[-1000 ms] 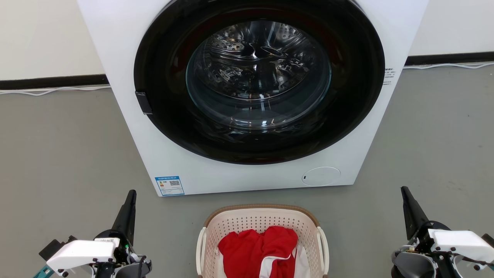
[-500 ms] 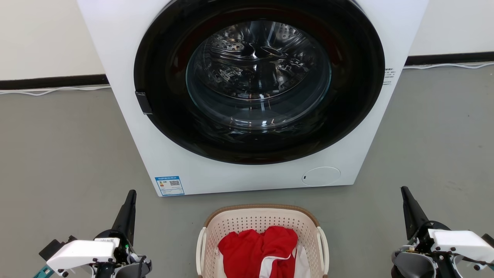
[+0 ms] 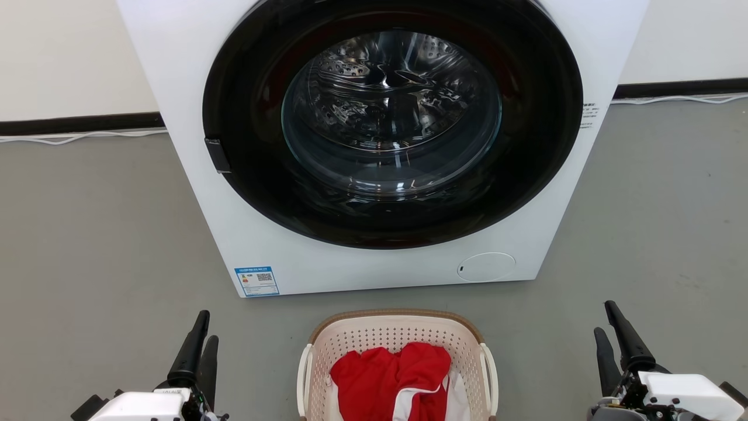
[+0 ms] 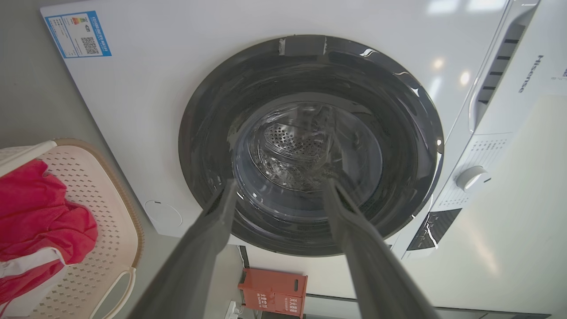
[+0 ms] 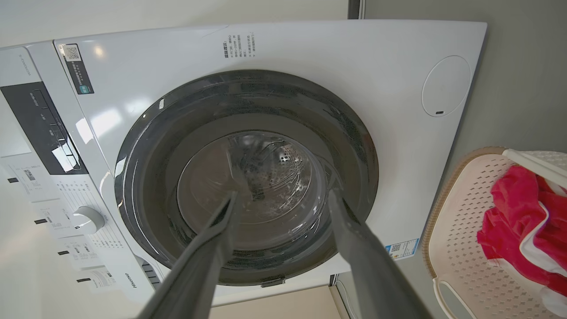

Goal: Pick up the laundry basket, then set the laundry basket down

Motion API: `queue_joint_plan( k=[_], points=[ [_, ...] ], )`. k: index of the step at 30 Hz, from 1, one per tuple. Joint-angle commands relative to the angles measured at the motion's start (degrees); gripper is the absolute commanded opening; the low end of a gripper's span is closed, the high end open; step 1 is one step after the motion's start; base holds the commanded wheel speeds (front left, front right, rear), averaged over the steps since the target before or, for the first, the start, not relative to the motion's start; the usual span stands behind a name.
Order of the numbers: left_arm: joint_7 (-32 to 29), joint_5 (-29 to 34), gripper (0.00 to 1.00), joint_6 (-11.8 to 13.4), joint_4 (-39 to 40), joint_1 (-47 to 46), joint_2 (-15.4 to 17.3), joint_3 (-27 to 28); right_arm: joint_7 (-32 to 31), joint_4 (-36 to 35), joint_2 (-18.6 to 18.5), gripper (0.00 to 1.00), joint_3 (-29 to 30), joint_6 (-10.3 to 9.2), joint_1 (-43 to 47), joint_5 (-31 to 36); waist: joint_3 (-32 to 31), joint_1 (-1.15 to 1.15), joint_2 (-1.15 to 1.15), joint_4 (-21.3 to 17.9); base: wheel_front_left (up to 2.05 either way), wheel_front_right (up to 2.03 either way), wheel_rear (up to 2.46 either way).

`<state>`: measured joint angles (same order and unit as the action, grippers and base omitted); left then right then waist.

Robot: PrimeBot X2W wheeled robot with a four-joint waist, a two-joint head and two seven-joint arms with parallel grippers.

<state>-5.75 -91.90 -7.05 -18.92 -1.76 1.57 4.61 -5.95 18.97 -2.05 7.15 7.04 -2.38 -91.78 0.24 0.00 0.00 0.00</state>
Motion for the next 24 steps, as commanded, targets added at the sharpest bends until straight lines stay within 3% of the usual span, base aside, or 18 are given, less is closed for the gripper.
queue_joint_plan(
  k=[1,15,24],
  points=[
    [0.55,0.06,1.0,-0.03,1.77,-2.24,0.29,-0.18,0.68,-1.86,-0.42,1.0,-0.31,0.03,-1.96,0.07,-0.05,0.1,0.0,0.0,0.0,0.0,0.0],
    [2.81,2.07,1.0,-0.07,3.22,-3.03,0.65,-1.66,2.93,-3.62,-0.8,1.0,-2.12,0.08,-2.56,1.46,0.35,0.0,0.0,0.04,0.0,0.0,0.0],
    [4.51,7.53,1.0,-0.11,4.97,-3.67,0.82,-2.34,4.69,-5.55,-1.02,1.0,-3.22,0.11,-3.07,6.2,0.72,0.0,0.0,0.06,0.0,0.0,0.0]
  ],
)
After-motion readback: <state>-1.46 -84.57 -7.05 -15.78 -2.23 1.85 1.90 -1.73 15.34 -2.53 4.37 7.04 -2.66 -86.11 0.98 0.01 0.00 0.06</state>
